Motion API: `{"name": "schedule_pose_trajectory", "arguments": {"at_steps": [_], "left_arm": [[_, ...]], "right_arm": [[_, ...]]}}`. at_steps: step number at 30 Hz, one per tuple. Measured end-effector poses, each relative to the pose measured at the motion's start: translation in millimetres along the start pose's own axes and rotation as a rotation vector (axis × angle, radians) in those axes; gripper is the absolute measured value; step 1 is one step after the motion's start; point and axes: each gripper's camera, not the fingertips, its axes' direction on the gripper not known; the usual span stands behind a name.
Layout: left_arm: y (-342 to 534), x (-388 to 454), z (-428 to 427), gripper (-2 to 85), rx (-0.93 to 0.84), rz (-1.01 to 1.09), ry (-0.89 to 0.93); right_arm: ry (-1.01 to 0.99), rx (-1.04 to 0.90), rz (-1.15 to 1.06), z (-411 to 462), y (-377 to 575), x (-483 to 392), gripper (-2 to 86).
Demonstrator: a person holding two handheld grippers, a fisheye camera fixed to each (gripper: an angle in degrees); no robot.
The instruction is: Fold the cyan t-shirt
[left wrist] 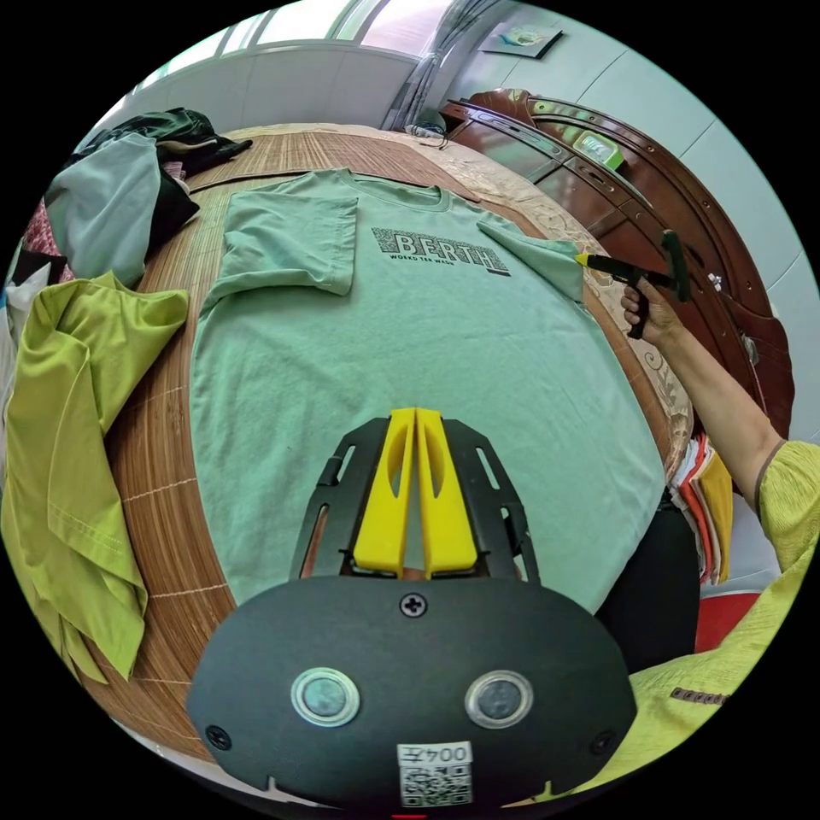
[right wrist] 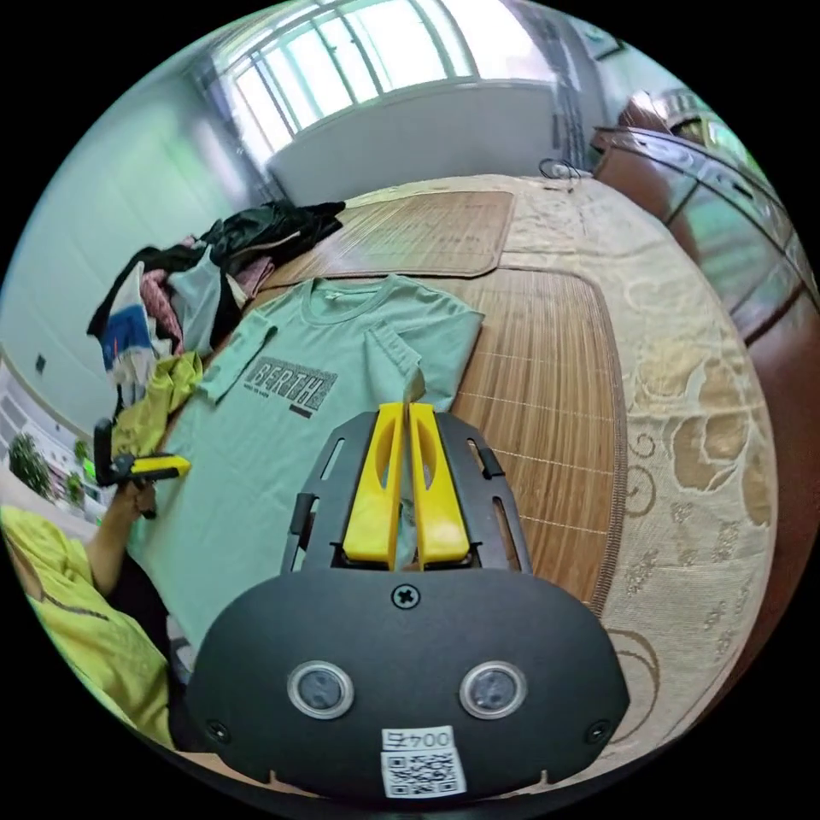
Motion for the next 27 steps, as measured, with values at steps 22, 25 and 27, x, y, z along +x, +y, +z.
{"name": "schedule_pose_trajectory", "arguments": {"at_steps": [22,25,27], "left_arm": [[-34.6,-0.6,-22.3,0.7,0.0,-0.023,0.028],[-37.2,1.6,-22.8,0.8,0.0,-0.019,0.019],[-38.5,1.7,-22.8,0.8,0.0,-0.02,0.019]], "right_arm": [[0.071,-0.012,0.18,36.5,119.1,-19.1,6.2],[0.016,0.045,0.276,33.0,116.1,10.8,5.6],[0.006,0.064,0.271,35.0,109.1,13.4,5.3]]}}
